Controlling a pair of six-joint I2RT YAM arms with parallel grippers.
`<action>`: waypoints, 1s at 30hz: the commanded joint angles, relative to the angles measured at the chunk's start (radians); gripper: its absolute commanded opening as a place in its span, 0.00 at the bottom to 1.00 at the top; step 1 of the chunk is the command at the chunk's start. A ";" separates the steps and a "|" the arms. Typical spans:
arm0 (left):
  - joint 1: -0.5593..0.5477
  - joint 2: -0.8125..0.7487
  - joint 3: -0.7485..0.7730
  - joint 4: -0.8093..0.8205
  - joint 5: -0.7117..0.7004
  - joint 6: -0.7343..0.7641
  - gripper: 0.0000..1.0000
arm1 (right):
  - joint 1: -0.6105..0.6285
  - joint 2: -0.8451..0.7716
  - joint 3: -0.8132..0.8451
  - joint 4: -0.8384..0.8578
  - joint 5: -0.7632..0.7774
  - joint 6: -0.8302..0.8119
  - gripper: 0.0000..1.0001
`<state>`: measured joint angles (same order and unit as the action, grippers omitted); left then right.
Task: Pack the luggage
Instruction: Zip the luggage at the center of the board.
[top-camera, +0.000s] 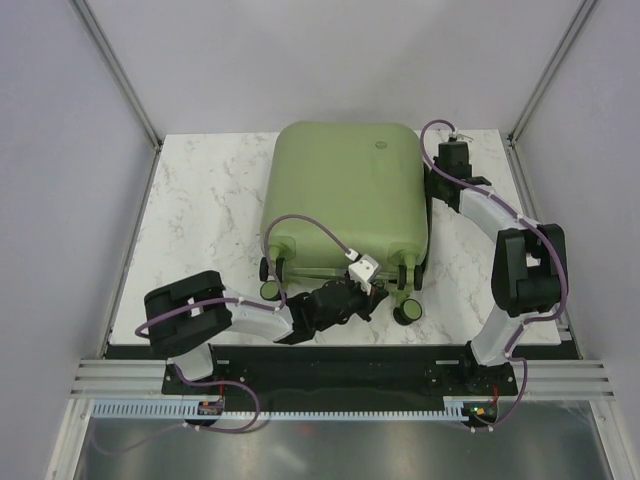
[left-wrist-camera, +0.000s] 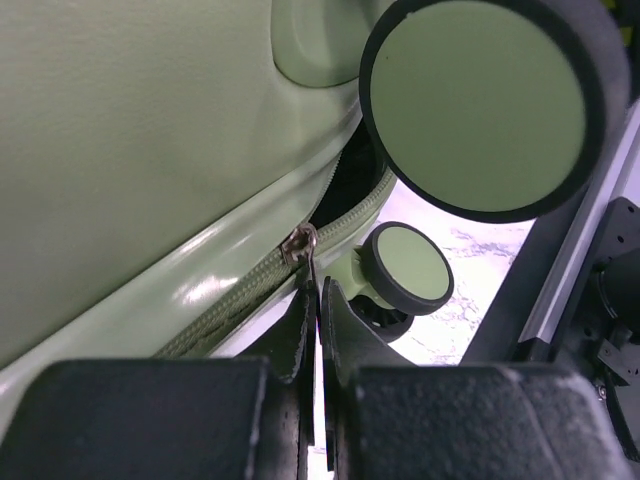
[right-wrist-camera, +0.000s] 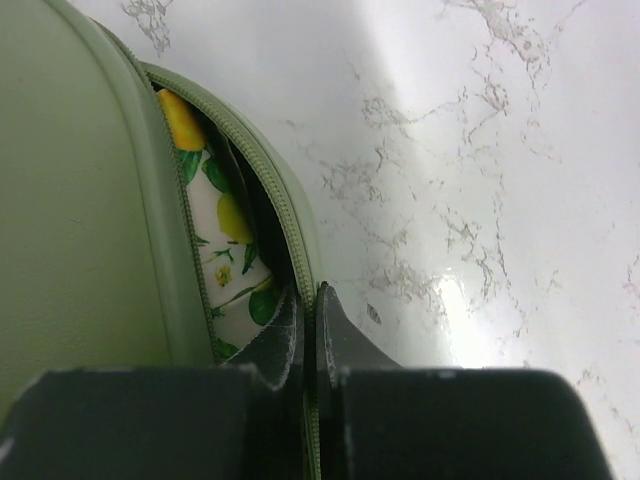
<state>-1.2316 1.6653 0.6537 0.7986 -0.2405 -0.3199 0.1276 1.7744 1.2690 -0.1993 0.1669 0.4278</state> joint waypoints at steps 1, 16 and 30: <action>-0.061 0.025 0.112 0.154 0.050 0.038 0.02 | 0.109 -0.081 -0.040 -0.075 -0.060 0.123 0.00; -0.062 -0.022 0.031 0.148 -0.134 0.039 0.02 | 0.129 -0.291 -0.265 -0.011 0.064 0.225 0.00; 0.144 -0.157 -0.144 0.114 -0.093 0.036 0.02 | 0.139 -0.418 -0.349 -0.097 0.158 0.285 0.00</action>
<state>-1.2488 1.5299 0.5068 0.7902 -0.0891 -0.3252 0.1974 1.4689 0.9318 -0.1787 0.3576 0.6075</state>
